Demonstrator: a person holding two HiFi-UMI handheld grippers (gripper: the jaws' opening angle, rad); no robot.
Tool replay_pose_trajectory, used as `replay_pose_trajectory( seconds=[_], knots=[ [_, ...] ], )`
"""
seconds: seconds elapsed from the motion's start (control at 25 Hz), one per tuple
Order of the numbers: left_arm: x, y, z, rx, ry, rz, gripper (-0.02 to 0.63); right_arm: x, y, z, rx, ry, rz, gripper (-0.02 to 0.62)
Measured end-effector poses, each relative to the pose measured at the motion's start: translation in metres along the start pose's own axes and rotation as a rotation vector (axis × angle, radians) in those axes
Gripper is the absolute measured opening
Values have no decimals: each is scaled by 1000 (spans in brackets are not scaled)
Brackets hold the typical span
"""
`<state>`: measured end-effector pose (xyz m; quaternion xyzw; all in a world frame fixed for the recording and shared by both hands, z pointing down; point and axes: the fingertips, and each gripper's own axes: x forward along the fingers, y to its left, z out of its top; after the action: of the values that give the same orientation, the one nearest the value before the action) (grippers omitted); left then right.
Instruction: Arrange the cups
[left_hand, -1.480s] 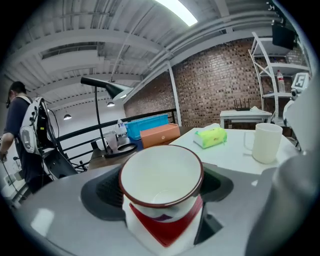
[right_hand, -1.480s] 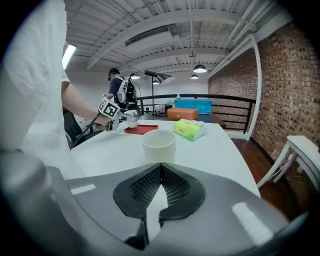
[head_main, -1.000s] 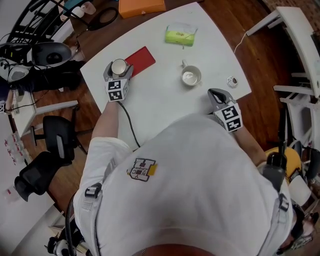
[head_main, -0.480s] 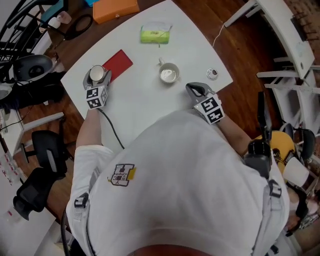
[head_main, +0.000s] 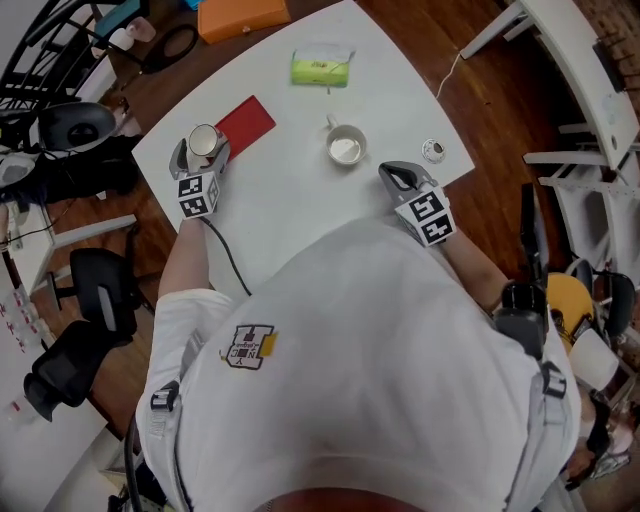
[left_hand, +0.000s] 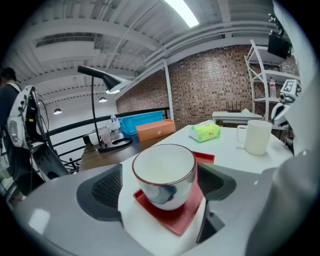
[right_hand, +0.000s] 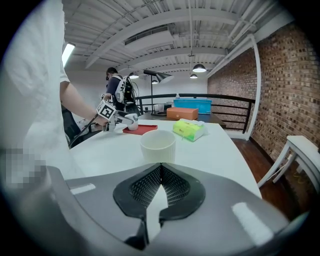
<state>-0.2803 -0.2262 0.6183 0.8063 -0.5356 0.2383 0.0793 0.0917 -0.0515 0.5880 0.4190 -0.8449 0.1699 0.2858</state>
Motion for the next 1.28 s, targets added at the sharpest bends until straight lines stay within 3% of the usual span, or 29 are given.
replay_pose_trajectory(
  seconds=[0.08,0.2,0.36,0.68,0.92,1.28],
  knots=[
    [-14,3,0,-26,-15,45,468,0,-2,0,-2,-4,5,0],
    [-45,5,-4,-138,-43,132,434,1,-3,-3,0,-8,24,0],
    [-84,-21,-22,-254,-54,214,257,3,-1,-16,-5,10,82,0],
    [-134,-117,-42,-362,1,214,2,20,17,-18,-68,39,254,0],
    [-172,-173,-50,-451,14,216,2,21,43,-20,-162,51,379,0],
    [-183,-213,-51,-505,32,182,2,20,54,-17,-210,50,438,0]
  ],
)
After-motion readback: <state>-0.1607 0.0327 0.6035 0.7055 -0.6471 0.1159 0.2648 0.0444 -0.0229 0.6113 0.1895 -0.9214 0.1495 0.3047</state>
